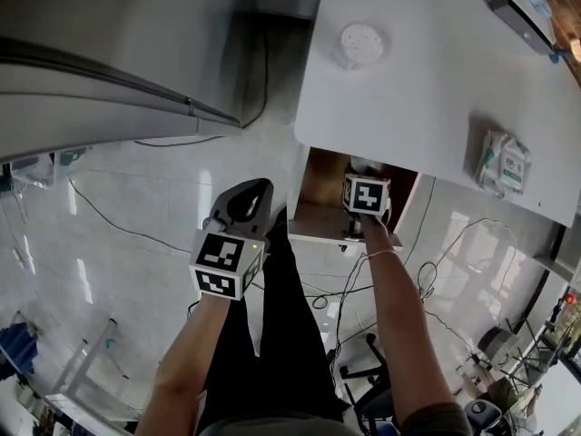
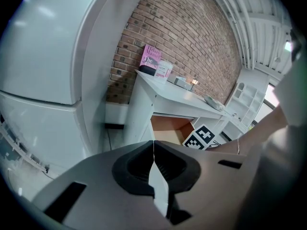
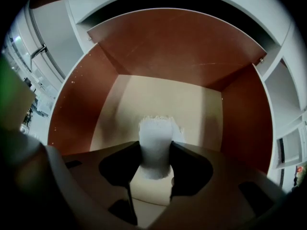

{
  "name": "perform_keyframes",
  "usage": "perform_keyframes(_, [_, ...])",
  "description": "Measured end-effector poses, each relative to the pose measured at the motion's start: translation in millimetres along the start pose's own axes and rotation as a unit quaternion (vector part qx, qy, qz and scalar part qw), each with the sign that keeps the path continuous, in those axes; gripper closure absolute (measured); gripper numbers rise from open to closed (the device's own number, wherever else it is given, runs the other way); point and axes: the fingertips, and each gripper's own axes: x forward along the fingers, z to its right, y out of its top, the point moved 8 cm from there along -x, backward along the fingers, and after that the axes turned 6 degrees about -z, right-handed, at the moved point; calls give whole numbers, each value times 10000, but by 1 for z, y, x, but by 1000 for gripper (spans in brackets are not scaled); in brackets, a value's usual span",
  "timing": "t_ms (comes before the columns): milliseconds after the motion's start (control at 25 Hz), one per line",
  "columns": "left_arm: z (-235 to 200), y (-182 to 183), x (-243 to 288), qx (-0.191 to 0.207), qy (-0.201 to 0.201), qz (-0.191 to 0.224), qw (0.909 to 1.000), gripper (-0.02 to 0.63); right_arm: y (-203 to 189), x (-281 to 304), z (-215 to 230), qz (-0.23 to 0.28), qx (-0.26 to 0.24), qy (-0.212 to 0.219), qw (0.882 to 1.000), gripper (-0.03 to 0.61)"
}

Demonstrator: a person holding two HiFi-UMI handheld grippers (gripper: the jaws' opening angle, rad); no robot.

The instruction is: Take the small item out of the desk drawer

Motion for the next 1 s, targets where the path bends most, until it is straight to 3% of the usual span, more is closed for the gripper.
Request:
perform_keyframes(520, [6,8,-13,14,-126,52,9999,592,-13,-64,-23,538,151,472,9973,393])
perform_keyframes(1000, [10,19,-29,196,-254,61,9995,591,-18,-144,-43,1298,496,886,9863,394])
